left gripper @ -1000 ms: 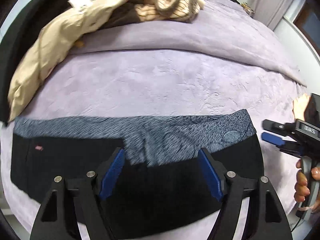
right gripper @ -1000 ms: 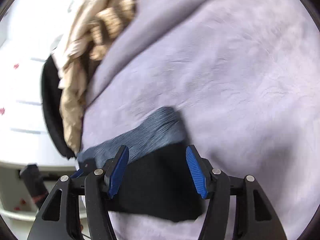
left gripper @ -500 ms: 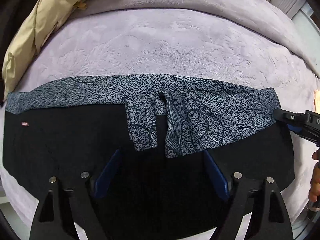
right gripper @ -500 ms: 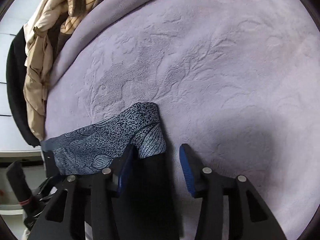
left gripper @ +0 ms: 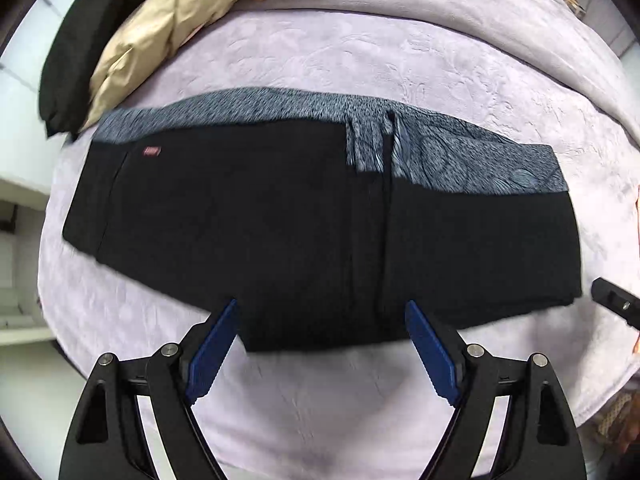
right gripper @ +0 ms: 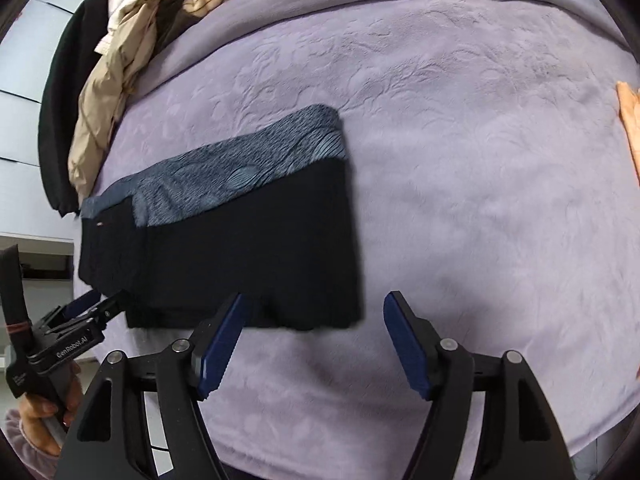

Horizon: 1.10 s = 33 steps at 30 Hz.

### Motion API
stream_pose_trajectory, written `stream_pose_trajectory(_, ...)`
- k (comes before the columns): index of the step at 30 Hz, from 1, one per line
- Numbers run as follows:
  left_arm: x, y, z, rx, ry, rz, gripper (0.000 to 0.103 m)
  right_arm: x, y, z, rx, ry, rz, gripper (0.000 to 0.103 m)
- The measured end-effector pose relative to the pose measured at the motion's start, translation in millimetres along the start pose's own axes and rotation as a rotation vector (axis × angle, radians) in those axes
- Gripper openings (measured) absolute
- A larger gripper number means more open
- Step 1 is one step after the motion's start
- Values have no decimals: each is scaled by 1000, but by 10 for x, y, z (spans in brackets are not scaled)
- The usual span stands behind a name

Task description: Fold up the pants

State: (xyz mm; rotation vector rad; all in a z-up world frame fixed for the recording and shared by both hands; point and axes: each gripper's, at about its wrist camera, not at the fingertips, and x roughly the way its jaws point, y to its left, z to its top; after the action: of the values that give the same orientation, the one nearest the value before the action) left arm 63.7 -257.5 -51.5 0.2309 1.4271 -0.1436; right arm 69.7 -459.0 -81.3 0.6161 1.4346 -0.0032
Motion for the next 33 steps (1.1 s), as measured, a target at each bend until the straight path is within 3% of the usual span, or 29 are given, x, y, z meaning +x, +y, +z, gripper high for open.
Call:
stream_pose_trajectory(11,-331,36,-544,-162,8,65,85,131,273,-218,-184,108,77,79)
stream_pose_trajectory(15,-311,189,-592,-193,20,41,85,140,329,-277,-190,107,38,79)
stream_pose_trajectory(20,-222,426,-516,-132,4,5,85,151,464,-338,-117,62,10,79)
stream_pose_trajectory(25,-59,878,-426,-5,5,-24,86,254,909,-461,-27,19,-16,79)
stream_pose_trajectory(26,-47,950,-409,9,-2,-35,98,290,1063,-510,-11,5,-1,79)
stream_pose_trajectory(27,-19,1058,-384,27,-8,-49,103,333,1169,-539,-7,0,-1,79)
stream_pose_trajectory(33,50,1581,-304,41,-9,-97,103,521,1855,-748,-7,8,-30,82)
